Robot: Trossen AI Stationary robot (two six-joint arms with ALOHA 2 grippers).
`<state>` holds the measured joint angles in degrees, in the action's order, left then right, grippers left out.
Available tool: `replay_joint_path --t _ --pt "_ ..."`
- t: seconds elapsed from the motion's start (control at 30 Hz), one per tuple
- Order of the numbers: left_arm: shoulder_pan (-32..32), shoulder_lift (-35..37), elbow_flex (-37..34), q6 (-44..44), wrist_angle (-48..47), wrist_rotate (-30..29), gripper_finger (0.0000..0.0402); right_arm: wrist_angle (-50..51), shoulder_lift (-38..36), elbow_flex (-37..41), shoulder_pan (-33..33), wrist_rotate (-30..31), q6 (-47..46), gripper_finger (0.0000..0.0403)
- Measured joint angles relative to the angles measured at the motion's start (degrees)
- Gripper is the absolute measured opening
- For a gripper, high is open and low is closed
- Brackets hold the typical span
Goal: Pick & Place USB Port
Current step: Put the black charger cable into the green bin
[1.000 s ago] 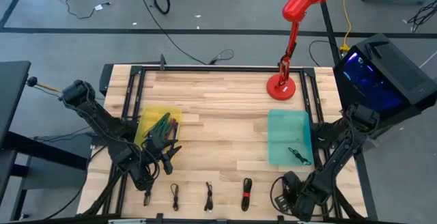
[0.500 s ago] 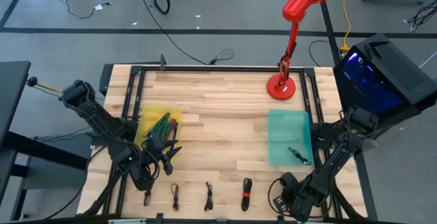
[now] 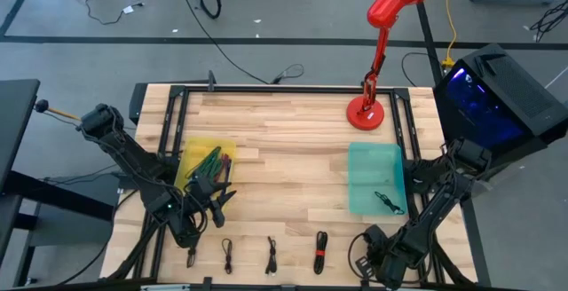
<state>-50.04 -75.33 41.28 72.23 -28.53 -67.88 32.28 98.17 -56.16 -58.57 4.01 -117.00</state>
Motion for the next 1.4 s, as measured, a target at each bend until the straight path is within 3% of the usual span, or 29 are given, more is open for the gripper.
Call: replay_joint_path --t 0.57,0.83,0.97,1.17,1.3,1.4 --pt "0.0 0.0 0.0 0.02 0.0 0.14 0.0147 1.18 0.0 0.02 -0.39 0.0 0.58 0.0046" --pt "0.0 0.0 0.0 0.02 0.0 0.2 0.0147 3.37 0.0 0.02 -0.39 -0.42 -1.21 0.011" --pt "0.0 0.0 0.0 0.02 0.0 0.2 0.0147 3.06 1.42 0.02 -0.31 3.1 -1.19 0.0137" --pt "0.0 0.0 0.0 0.02 0.01 0.23 0.0147 3.28 5.12 -0.28 0.19 -0.62 -0.63 0.0148" --pt "0.0 0.0 0.0 0.02 0.0 0.24 0.0147 3.94 5.66 -0.28 0.18 -0.54 -1.03 0.0128" --pt "-0.01 0.0 0.0 0.02 0.01 0.24 0.0147 4.87 5.7 -0.18 0.61 -3.11 -1.04 0.0055"
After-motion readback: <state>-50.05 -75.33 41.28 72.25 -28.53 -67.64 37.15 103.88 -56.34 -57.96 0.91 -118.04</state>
